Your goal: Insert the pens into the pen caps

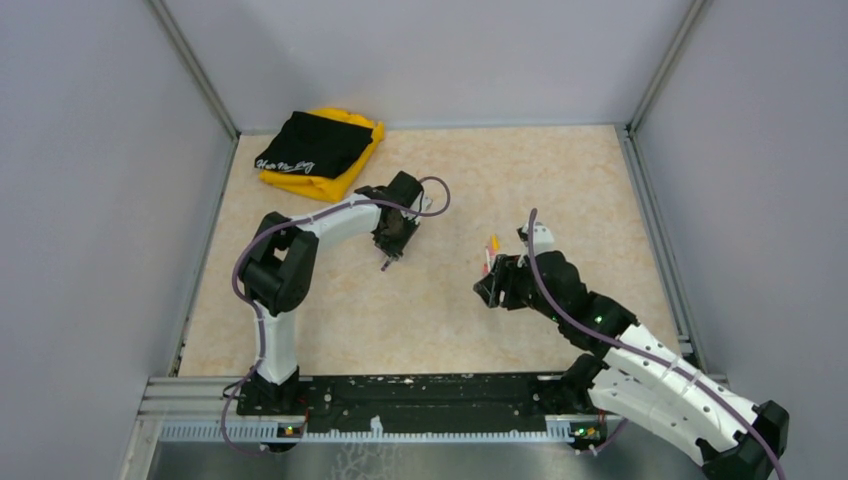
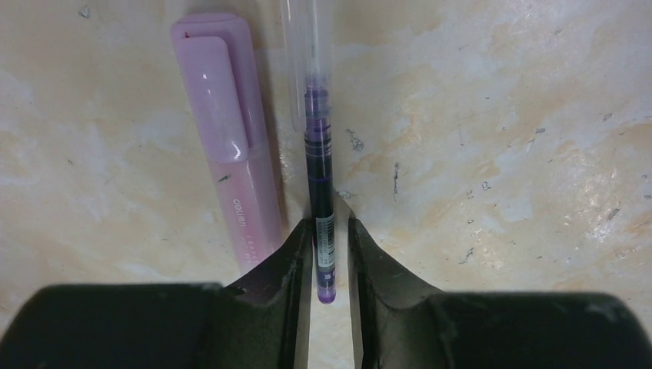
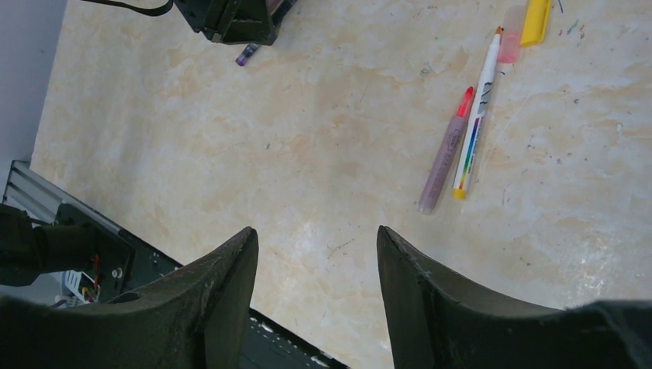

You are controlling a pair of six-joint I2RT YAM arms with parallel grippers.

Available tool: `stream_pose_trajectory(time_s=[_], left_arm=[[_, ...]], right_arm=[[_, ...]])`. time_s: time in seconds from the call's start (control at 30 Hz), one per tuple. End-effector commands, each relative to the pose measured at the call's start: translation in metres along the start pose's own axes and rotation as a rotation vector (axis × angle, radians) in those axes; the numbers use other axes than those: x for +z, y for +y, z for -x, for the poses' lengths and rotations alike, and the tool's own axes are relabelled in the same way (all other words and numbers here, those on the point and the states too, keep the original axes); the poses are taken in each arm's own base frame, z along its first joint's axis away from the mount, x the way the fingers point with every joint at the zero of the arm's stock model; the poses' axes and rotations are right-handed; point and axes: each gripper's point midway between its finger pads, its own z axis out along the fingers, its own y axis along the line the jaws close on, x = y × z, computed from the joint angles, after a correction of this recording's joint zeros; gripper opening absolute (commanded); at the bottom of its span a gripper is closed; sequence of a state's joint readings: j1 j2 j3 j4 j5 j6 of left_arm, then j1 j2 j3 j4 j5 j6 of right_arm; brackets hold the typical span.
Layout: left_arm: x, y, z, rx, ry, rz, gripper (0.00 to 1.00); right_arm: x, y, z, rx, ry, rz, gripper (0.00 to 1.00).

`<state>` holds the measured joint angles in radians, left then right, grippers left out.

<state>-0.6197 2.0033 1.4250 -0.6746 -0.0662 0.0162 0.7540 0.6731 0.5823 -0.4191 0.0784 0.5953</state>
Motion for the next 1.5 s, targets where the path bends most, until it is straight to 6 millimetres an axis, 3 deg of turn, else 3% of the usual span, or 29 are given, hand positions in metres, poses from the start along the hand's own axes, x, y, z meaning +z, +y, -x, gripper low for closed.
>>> stream_pose_trajectory(time_s=[0.0, 0.2, 0.5, 0.67, 1.0, 1.47], left_arm=[[0.008, -0.012, 0.002, -0.011, 0.003, -0.056, 0.28], [-0.023, -0.008, 0.027, 0.003, -0.095, -0.047, 0.31], [-0.106, -0.004, 0.078, 0.044, -0.442, -0.055, 0.36], [-0.135, -0.018, 0.09, 0.068, -0.64, -0.138, 0.39], [-0.163, -0.025, 0.095, 0.026, -0.761, -0.194, 0.39], [-0.168, -0.021, 0.094, 0.024, -0.769, -0.168, 0.4]], right_arm=[[-0.009, -0.001, 0.017, 0.025, -0.07, -0.02, 0.58], [-0.013, -0.006, 0.025, 0.07, -0.116, -0.052, 0.58], [-0.001, -0.029, 0.02, 0.042, 0.005, -0.257, 0.57], [0.011, -0.032, 0.018, -0.011, 0.077, -0.311, 0.51], [0.049, -0.063, 0.024, -0.019, 0.163, -0.408, 0.43], [0.097, -0.089, -0.009, -0.06, 0.359, -0.368, 0.33]])
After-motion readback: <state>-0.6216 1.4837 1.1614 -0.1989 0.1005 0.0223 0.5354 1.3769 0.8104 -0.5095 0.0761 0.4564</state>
